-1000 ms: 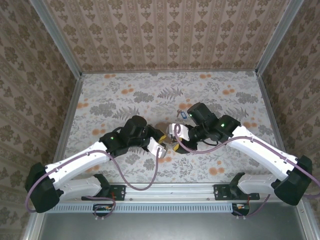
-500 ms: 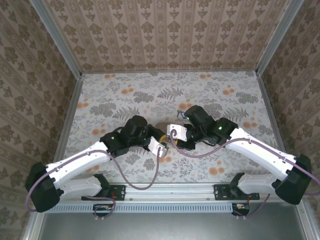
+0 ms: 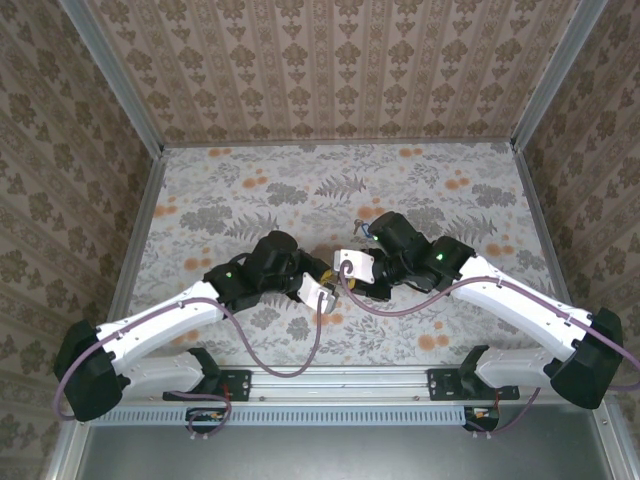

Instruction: Put the keys on the keyring

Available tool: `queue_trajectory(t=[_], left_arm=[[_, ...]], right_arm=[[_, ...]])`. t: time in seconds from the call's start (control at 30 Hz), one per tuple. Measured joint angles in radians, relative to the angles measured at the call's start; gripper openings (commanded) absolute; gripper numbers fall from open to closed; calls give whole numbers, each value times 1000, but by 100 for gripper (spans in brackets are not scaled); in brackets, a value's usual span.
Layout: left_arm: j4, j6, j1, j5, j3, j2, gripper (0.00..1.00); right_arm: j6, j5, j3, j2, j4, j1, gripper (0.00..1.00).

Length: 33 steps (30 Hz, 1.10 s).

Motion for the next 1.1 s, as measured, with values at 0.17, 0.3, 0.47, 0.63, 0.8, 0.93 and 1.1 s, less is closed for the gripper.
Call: queue_trajectory(t=[0.17, 0.3, 0.47, 0.63, 0.8, 0.93, 1.1], left_arm=[[0, 0, 0, -4, 0, 0, 0], [0, -3, -1, -4, -1, 0, 0], [7, -7, -2, -11, -3, 0, 0], [25, -23, -2, -19, -7, 0, 0], [34, -148, 1, -21, -7, 19, 4], [34, -269, 6, -19, -10, 28, 13], [74, -400, 34, 77, -19, 22, 36]], right_arm=[[19, -40, -4, -2, 1, -26, 5], [57, -116, -43, -31, 36, -69, 0], [127, -226, -94, -74, 106, -131, 0], [194, -295, -138, -92, 177, -170, 0], [345, -311, -257, -147, 364, -193, 0], [452, -305, -343, -177, 522, -200, 0], [510, -282, -403, -183, 680, -199, 0]])
